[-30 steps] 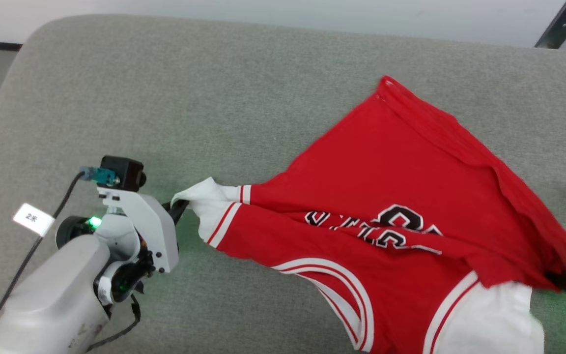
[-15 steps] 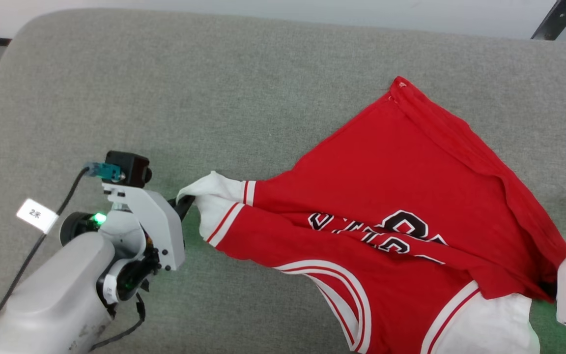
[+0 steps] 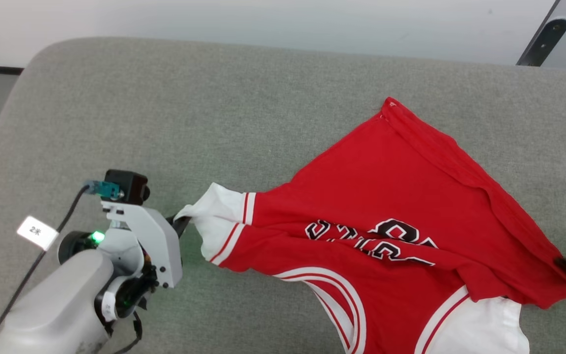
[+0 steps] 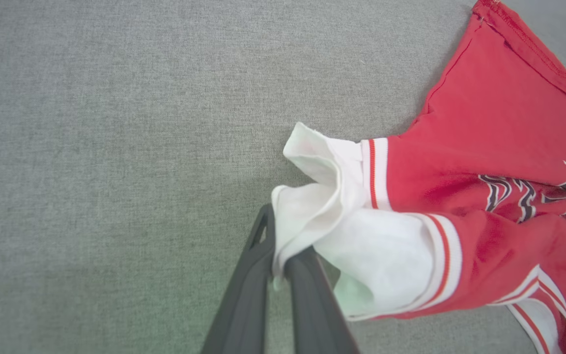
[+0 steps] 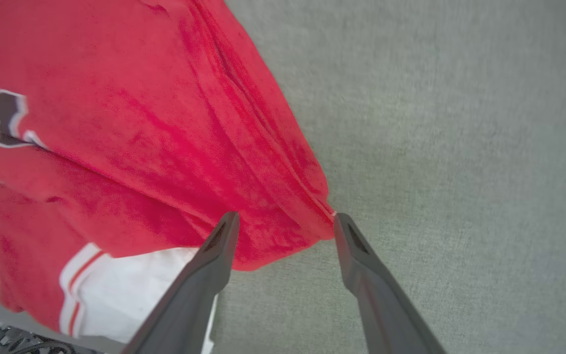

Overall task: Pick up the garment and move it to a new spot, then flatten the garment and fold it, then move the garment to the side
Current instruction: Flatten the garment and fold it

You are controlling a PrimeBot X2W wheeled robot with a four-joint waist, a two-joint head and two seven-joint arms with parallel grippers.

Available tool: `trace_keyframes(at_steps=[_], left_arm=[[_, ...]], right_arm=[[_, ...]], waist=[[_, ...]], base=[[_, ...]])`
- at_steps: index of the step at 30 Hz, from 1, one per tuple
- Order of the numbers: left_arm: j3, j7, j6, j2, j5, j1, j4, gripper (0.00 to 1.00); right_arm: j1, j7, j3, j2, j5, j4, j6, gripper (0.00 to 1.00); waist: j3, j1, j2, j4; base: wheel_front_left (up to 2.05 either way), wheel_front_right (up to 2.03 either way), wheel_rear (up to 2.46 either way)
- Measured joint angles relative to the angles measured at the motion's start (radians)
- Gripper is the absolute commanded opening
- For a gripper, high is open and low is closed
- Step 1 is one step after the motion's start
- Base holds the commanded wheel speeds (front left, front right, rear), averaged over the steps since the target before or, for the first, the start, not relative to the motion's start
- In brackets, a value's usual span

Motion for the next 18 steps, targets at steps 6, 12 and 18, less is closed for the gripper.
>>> trace_keyframes(at_steps=[6,12,18], left_arm=[[-0.001,-0.004,0.009,-0.003,0.0,0.008,-0.027,0.0],[-0.006,-0.005,0.004,-0.034,0.011,-0.031,-0.032,0.0],[-0.021,-0.009,-0.026,-0.097,0.026,-0.088,0.001,0.0]], right_arm=[[-0.033,-0.212,-0.006,0.007,0.028,-0.204,0.0,1.0],[-0.192,-0.573,0.112,-0.025,-0.062,-0.12,0.0,1.0],[-0.405,-0.717,0.247,-0.05,-0.095,0.185,0.0,1.0]], waist=[[-0.008,0.0,0.0,0.015],[0.018,-0.0001,-0.0001,0.051],[0.052,0.0,-0.0001,0.1]], base=[[0.0,0.0,0.0],[0.0,0.0,0.0],[0.0,0.0,0.0]])
